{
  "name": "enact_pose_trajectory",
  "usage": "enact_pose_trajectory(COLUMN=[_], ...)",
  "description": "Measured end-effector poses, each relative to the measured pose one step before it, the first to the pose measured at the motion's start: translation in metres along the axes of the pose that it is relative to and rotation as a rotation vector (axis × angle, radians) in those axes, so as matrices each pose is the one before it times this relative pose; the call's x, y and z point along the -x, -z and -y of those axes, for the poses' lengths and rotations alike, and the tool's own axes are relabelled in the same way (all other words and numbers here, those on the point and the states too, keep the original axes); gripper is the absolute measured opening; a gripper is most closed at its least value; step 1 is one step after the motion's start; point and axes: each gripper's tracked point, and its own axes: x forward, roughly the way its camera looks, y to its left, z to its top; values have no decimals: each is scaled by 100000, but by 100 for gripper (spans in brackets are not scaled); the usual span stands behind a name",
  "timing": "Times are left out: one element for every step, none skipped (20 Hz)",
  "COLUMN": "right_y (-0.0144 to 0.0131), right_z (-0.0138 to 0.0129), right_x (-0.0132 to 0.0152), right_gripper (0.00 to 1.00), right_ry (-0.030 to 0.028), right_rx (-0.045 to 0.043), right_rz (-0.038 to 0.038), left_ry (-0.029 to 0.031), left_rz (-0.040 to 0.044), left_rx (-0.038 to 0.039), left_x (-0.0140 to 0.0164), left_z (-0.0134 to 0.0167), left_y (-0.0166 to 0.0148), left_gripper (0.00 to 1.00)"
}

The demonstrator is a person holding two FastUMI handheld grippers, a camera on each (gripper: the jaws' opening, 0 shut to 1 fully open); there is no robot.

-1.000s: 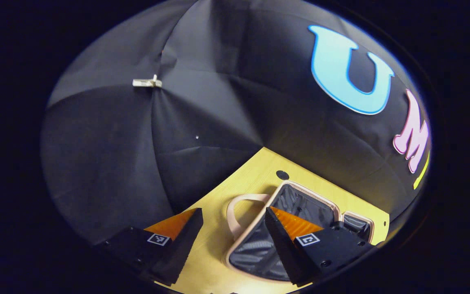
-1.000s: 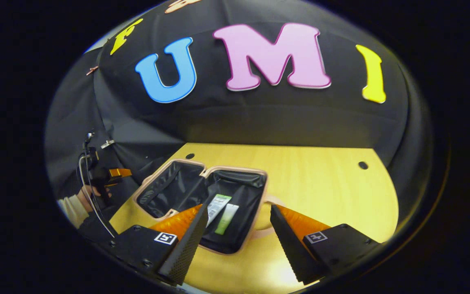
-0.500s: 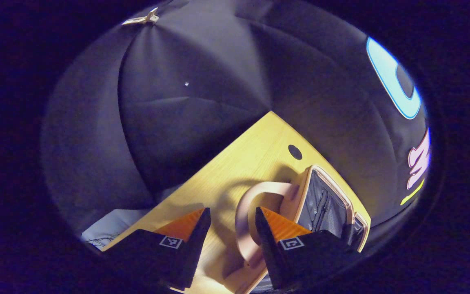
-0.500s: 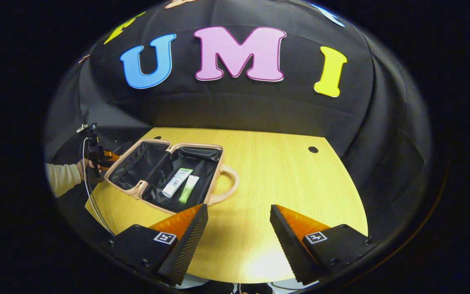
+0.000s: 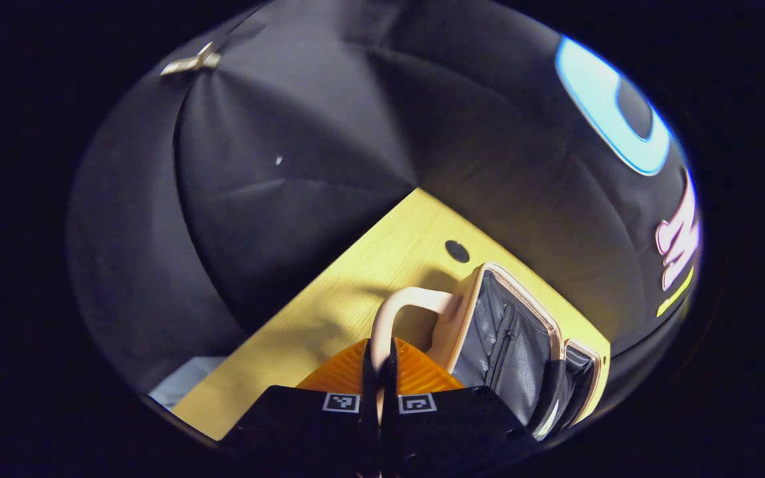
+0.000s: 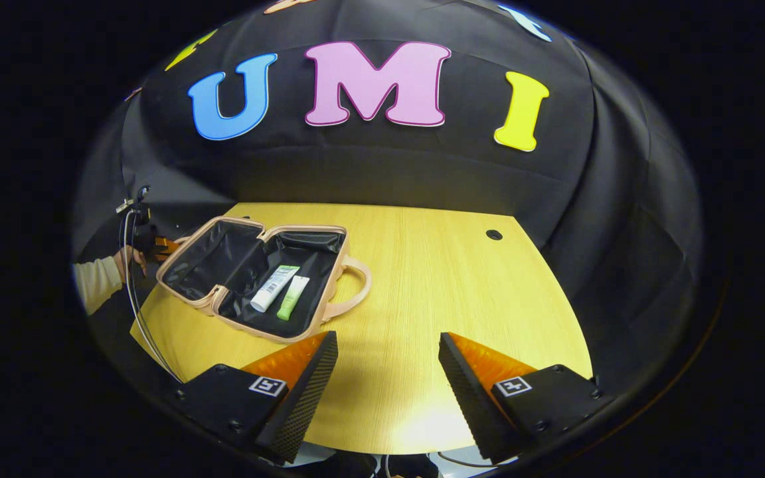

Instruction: First open the suitcase, pack the skin care products into it, and then close the suitcase.

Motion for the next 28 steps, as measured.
enact_pose_trajectory(right_y=[-162,-104,69,210,246,176,44,7,-44,-106,-138,-109,-83,39,97,-76,74,65,4,-173,-112,-115,-161,81,-116,-41,-39,-15], right_z=[397,323,244,261,217,206,270,313,195,292,468,560,597,668,593,765,789,848,770,976,915,891,779,542,503,433,358,345], right_x=[109,286,-1,15,28,144,73,182,311,222,370,429,331,321,334,268,388,357,252,262,282,268,105,104,1,45,-28,-248], right_gripper=[98,98,98,98,98,98,98,98,98,98,98,98,98,98,98,98,98,98,97,98,98,98,98,98,98,98,98,98], right_ry=[468,145,5,92,21,248,330,196,303,479,975,748,1071,1189,1294,1444,1899,1915,1852,1877,1864,1809,1749,1029,800,415,136,-2], right_rx=[-276,-442,-409,-329,-236,-342,-716,-1008,-1191,-778,-851,-1006,-1131,-1674,-2018,-2352,-2245,-2251,-2288,-2029,-1508,-998,-765,-1052,-981,-644,-115,94], right_rz=[564,553,297,253,-339,-273,325,392,708,891,1117,1357,883,522,379,609,381,139,468,651,822,888,412,362,267,151,96,225], left_ry=[787,1081,2105,2924,2867,3115,2381,2326,2170,2036,3310,4059,4035,4149,5358,5967,6439,5464,4391,3774,2491,229,-1841,-2330,-3701,-4004,-3903,-3727], left_rz=[3283,3709,3615,3584,2416,2432,1291,1150,55,906,628,532,507,7,-379,-1121,-1296,-1570,-2237,-2737,-2853,-3132,-4283,-4166,-4172,-3940,-3431,-3191], left_rx=[-7456,-7612,-7094,-6389,-4805,-4110,-3401,-2746,-1408,49,401,595,927,2020,3324,4534,5309,5364,5125,4735,3798,1672,-1896,-5257,-5999,-5014,-2863,-1353], left_x=[1688,1860,1843,1500,1648,1741,1979,1667,1302,590,-194,221,328,-6,-478,-598,-871,-1234,-1652,-1572,-1832,-1177,-775,-549,-985,-1280,-1653,-1051], left_z=[1079,1111,1883,1866,1789,1689,1557,1667,2322,2170,2884,3045,3031,2760,2858,3065,2492,2271,1428,1336,936,53,-109,134,258,45,309,105], left_y=[-1496,-1835,-1956,-2008,-1833,-2012,-2449,-1966,-1593,-993,3,-331,194,103,418,759,1290,1564,1941,1819,1868,1930,1676,1220,1579,1374,1255,1133], left_gripper=[6,6,6,6,6,6,6,6,6,6,6,6,6,6,6,6,6,6,6,6,6,6,6,6,6,6,6,8])
